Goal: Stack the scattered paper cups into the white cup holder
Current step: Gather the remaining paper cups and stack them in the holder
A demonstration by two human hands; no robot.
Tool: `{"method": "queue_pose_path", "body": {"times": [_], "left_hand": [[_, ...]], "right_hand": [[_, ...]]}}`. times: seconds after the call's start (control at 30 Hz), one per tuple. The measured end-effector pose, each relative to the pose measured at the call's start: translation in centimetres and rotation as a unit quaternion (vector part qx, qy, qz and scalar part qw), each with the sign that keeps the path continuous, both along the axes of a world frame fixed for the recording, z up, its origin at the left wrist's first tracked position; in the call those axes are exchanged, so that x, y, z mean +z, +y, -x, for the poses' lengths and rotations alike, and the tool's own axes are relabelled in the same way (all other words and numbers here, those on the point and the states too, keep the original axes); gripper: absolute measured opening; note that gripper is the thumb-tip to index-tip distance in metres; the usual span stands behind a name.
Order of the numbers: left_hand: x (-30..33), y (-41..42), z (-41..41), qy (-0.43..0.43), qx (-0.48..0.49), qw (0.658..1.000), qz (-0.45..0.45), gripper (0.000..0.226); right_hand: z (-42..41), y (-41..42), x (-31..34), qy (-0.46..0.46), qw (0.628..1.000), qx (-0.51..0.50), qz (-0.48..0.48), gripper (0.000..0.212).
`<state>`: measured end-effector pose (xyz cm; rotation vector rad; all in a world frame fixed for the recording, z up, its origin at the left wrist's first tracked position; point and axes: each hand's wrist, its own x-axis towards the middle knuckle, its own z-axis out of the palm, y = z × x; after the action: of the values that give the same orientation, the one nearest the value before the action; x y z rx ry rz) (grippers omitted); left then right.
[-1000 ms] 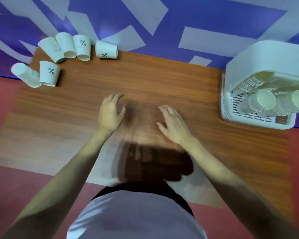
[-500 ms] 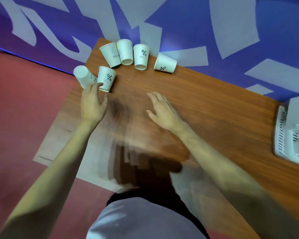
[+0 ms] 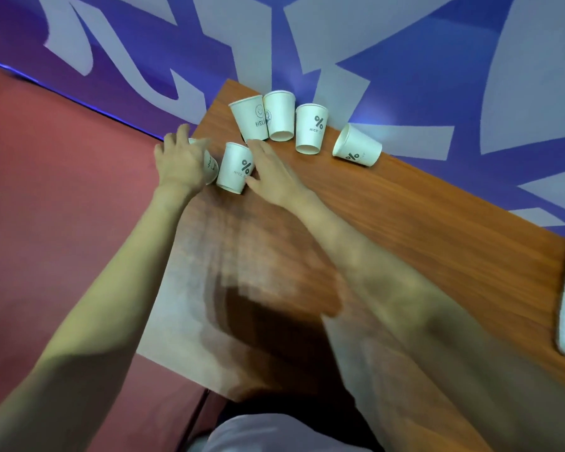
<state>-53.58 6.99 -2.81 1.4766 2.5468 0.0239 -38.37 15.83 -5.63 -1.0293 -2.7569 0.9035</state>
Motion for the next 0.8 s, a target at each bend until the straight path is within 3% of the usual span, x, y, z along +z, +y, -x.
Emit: {"method": "queue_pose_path", "body": {"times": [0.13,0.23,0.37,0.5,0.67,0.8], "left_hand": [[-0.4,0.3,0.1,-0.005,0.041,0.999,0.016,0.04],[-0.4,-0.4,-0.1,-0.025,0.063,0.997,-0.038,0.031],[-0.8,-1.9,-0.8,-0.07,0.115,0.987,-0.091,0.039],[-2.1,-3.4,-3.0,-0.179,0.186,0.953,-0.158,0.043],[-3.8,-5.1,-9.2,-0.314,0.112,0.908,-0.255,0.049],[-4.6,-5.8,-14.8,-0.385,0.077,0.888,-0.237,0.049]], "right_hand": [[1.8,0.1,0.1,-0.006,0.995,-0.048,0.09,0.075],[2.0,-0.5,-0.9,0.001,0.989,-0.09,0.119,0.062],[-0.1,-1.3,-0.7,0.031,0.987,-0.136,0.085,0.038],[-5.6,-1.5,0.9,0.026,0.988,-0.15,0.026,0.029],[-14.0,-2.4,2.8,0.031,0.982,-0.183,-0.031,0.02],[-19.9,-4.4,4.1,0.003,0.976,-0.205,-0.07,0.017]]}}
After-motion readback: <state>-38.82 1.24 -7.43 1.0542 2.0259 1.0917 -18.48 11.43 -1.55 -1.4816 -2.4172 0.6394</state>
